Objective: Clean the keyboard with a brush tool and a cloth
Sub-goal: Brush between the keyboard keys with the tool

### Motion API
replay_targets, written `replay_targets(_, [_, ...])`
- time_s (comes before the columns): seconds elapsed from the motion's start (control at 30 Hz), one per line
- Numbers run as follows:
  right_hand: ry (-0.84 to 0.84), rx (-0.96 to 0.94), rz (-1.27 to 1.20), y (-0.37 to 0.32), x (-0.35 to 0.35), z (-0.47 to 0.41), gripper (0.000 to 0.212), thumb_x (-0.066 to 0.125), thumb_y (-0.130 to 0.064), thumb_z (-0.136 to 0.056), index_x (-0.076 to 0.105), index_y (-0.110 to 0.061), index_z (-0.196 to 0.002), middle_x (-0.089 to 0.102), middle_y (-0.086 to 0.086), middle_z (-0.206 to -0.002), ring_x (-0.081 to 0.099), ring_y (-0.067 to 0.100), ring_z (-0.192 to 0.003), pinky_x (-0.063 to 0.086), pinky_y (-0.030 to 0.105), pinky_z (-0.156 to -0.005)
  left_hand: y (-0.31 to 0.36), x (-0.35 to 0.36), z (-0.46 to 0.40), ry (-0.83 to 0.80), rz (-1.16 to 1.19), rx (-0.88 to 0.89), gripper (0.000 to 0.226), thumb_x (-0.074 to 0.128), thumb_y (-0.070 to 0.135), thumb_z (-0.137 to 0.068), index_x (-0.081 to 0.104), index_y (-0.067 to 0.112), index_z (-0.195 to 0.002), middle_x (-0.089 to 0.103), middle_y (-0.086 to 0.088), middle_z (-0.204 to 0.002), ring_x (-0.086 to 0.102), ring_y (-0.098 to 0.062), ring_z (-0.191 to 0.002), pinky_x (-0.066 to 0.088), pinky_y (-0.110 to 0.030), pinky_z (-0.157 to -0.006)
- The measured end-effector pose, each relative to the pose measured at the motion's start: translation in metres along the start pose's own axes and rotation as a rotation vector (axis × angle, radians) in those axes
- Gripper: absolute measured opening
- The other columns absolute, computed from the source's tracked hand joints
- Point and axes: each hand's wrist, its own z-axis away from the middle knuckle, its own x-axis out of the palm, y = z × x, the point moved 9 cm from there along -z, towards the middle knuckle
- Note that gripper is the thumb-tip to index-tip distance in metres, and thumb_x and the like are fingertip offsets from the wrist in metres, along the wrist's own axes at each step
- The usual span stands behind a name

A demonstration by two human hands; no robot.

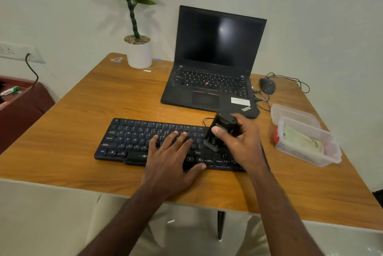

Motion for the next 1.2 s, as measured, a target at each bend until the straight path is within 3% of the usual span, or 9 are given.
replay_targets(0.23, [0.022,0.009,0.017,0.002,0.001,-0.012,0.026,0.082,-0.015,-0.081,0.069,-0.011,-0.103,0.072,-0.004,-0.091,0.069,0.006,-0.086,0.055,0.018,-0.071,0.0,0.001,0.0,-0.011,-0.013,0.007,0.085,0.031,0.084,-0.085,0.052,0.024,-0.142,0.047,0.0,-0.153,0.034,-0.021,-0.146,0.02,-0.06,-0.117])
replay_targets(0.37, [-0.049,0.031,0.021,0.004,0.012,-0.006,0.028,0.082,-0.014,-0.08,0.07,-0.009,-0.105,0.072,-0.004,-0.093,0.068,0.003,-0.087,0.051,0.013,-0.071,0.001,0.0,0.0,-0.02,-0.014,-0.001,0.086,0.029,0.085,-0.085,0.049,0.025,-0.144,0.045,0.001,-0.154,0.032,-0.02,-0.147,0.019,-0.06,-0.118])
replay_targets(0.57, [0.061,0.005,0.035,0.003,-0.006,-0.011,0.028,0.082,-0.015,-0.081,0.069,-0.007,-0.104,0.071,-0.004,-0.091,0.067,0.002,-0.085,0.05,0.011,-0.07,0.0,0.0,0.0,-0.027,-0.007,-0.008,0.086,0.028,0.085,-0.086,0.048,0.026,-0.145,0.042,0.002,-0.156,0.03,-0.019,-0.148,0.018,-0.059,-0.118])
replay_targets(0.7, [-0.061,0.053,0.018,0.006,0.008,-0.005,0.027,0.082,-0.016,-0.081,0.069,-0.013,-0.104,0.071,-0.007,-0.092,0.068,0.004,-0.088,0.053,0.016,-0.073,0.0,0.001,-0.001,-0.032,-0.004,-0.002,0.086,0.028,0.084,-0.086,0.048,0.025,-0.145,0.042,0.002,-0.156,0.029,-0.018,-0.148,0.019,-0.06,-0.118])
replay_targets(0.8, [0.064,0.07,0.064,0.012,-0.016,-0.007,0.027,0.082,-0.019,-0.081,0.068,-0.019,-0.104,0.07,-0.011,-0.093,0.067,0.0,-0.09,0.053,0.017,-0.076,0.0,0.0,-0.001,-0.034,0.004,-0.003,0.085,0.029,0.084,-0.086,0.048,0.026,-0.145,0.043,0.002,-0.156,0.03,-0.018,-0.148,0.019,-0.06,-0.118])
replay_targets(0.93, [0.206,0.102,-0.094,0.014,-0.045,-0.001,0.027,0.081,-0.015,-0.082,0.068,-0.023,-0.103,0.071,-0.008,-0.096,0.068,0.004,-0.094,0.055,0.018,-0.076,0.0,0.0,-0.001,-0.024,0.013,-0.002,0.085,0.03,0.084,-0.086,0.051,0.025,-0.142,0.046,0.001,-0.153,0.034,-0.019,-0.146,0.022,-0.061,-0.116])
replay_targets(1.03, [0.062,0.071,-0.075,0.01,-0.031,0.004,0.029,0.082,-0.017,-0.08,0.068,-0.015,-0.105,0.071,-0.005,-0.095,0.068,0.008,-0.093,0.056,0.021,-0.073,0.0,0.001,-0.002,-0.03,0.005,-0.002,0.085,0.03,0.085,-0.085,0.052,0.025,-0.141,0.046,0.001,-0.153,0.035,-0.019,-0.146,0.023,-0.061,-0.116])
replay_targets(1.2, [-0.14,0.085,-0.017,0.018,-0.017,0.007,0.034,0.082,-0.014,-0.08,0.069,-0.016,-0.112,0.073,-0.004,-0.102,0.068,0.011,-0.098,0.056,0.027,-0.083,0.0,0.001,-0.002,-0.037,0.003,-0.004,0.087,0.027,0.086,-0.085,0.052,0.026,-0.142,0.045,0.002,-0.154,0.034,-0.019,-0.146,0.024,-0.06,-0.115])
